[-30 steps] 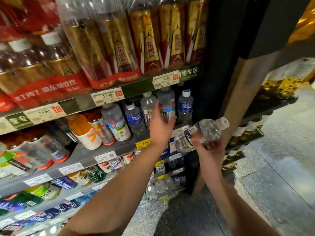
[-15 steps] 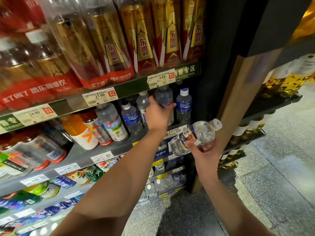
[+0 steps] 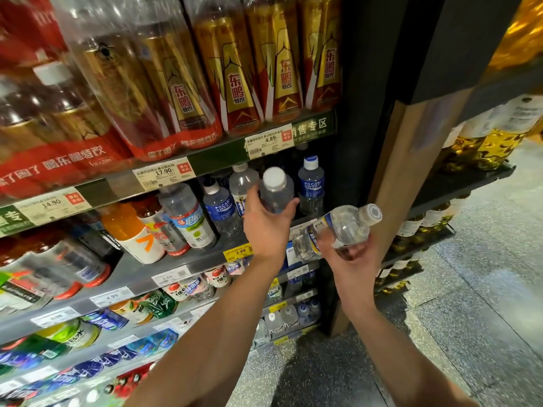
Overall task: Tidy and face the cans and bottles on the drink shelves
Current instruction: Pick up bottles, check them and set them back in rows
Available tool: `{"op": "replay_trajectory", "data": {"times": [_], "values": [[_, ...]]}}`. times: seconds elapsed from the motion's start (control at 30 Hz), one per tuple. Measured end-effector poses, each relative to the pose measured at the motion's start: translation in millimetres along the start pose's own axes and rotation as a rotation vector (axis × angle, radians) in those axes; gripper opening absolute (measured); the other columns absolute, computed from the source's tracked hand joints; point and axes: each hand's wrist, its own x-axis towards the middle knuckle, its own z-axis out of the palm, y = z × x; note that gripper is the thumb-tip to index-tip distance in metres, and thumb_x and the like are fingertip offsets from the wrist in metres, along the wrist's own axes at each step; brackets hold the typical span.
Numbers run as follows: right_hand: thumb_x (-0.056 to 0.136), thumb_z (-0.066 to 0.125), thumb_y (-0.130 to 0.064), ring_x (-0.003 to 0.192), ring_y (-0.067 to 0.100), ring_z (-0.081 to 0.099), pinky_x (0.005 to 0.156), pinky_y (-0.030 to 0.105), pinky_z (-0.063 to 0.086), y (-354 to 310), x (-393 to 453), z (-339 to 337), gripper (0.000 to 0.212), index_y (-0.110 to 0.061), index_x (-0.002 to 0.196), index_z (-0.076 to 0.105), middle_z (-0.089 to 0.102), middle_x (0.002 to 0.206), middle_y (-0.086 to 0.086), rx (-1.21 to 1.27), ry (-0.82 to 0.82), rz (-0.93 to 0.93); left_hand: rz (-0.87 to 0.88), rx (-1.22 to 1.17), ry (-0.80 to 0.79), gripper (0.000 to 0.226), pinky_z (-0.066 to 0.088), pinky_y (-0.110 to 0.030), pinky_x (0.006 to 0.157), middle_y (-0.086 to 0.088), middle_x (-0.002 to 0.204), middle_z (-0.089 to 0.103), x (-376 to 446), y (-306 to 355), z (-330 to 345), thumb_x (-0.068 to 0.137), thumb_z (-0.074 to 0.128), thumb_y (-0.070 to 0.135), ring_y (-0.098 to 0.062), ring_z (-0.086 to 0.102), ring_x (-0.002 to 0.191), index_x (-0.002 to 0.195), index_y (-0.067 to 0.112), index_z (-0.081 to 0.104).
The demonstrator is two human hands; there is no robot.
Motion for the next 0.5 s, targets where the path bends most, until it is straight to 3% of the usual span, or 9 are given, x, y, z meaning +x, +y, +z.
{"op": "replay_trajectory", "data": {"times": [0.1,0.23,0.27,0.33,0.4,0.5], "values": [[0.074,0.087,-0.022,0.115,0.013,0.065,0.104,0.036,0.050,-4.1,6.7,4.2,0.068,-0.020,0.133,0.052,0.068,0.123,0.000,-0.012,-0.017,-0.024,0.037,-0.023,-0.002,0.080,0.052,-0.032,0.098,0.005,0.128,0.053,-9.6,-6.7,-4.9,0.066,0.092,0.037,-0.017,0.060,0.115,0.132,0.022,0.049],[0.074,0.086,-0.023,0.111,0.000,0.063,0.090,0.006,0.048,-11.4,15.8,15.3,0.067,-0.043,0.124,0.047,0.066,0.121,-0.006,-0.044,-0.032,-0.066,-0.038,-0.181,-0.005,0.072,0.052,-0.017,0.096,0.016,0.113,0.061,-15.2,-4.8,-20.8,0.067,0.093,0.025,-0.004,0.063,0.105,0.121,0.034,0.046],[0.074,0.087,-0.020,0.113,0.004,0.063,0.093,0.009,0.049,-12.5,19.7,18.6,0.068,-0.040,0.126,0.047,0.065,0.124,-0.003,-0.033,-0.046,-0.071,-0.051,-0.218,0.018,0.072,0.052,-0.017,0.096,0.019,0.112,0.060,-16.0,-4.2,-26.7,0.066,0.093,0.025,-0.003,0.063,0.105,0.118,0.036,0.045],[0.070,0.090,-0.023,0.119,0.014,0.061,0.102,0.029,0.052,-13.0,28.2,24.6,0.072,-0.039,0.127,0.049,0.061,0.130,0.003,-0.035,-0.052,-0.084,-0.073,-0.276,0.066,0.072,0.052,-0.023,0.099,0.020,0.114,0.060,-16.2,-8.3,-39.8,0.065,0.094,0.027,-0.001,0.062,0.108,0.116,0.039,0.046],[0.064,0.089,-0.038,0.121,0.018,0.060,0.102,0.043,0.052,-12.6,35.2,30.8,0.072,-0.052,0.122,0.049,0.058,0.131,0.002,-0.076,-0.066,-0.118,-0.091,-0.295,0.094,0.074,0.052,-0.027,0.101,0.015,0.116,0.062,-15.4,-13.4,-55.0,0.063,0.095,0.031,-0.001,0.062,0.110,0.121,0.034,0.049],[0.063,0.088,-0.043,0.119,0.016,0.060,0.099,0.043,0.053,-10.3,42.0,43.3,0.070,-0.052,0.122,0.051,0.058,0.130,0.002,-0.105,-0.095,-0.126,-0.119,-0.318,0.100,0.076,0.053,-0.030,0.100,0.010,0.120,0.065,-15.3,-25.2,-79.6,0.061,0.095,0.034,-0.004,0.063,0.112,0.122,0.037,0.050]]}}
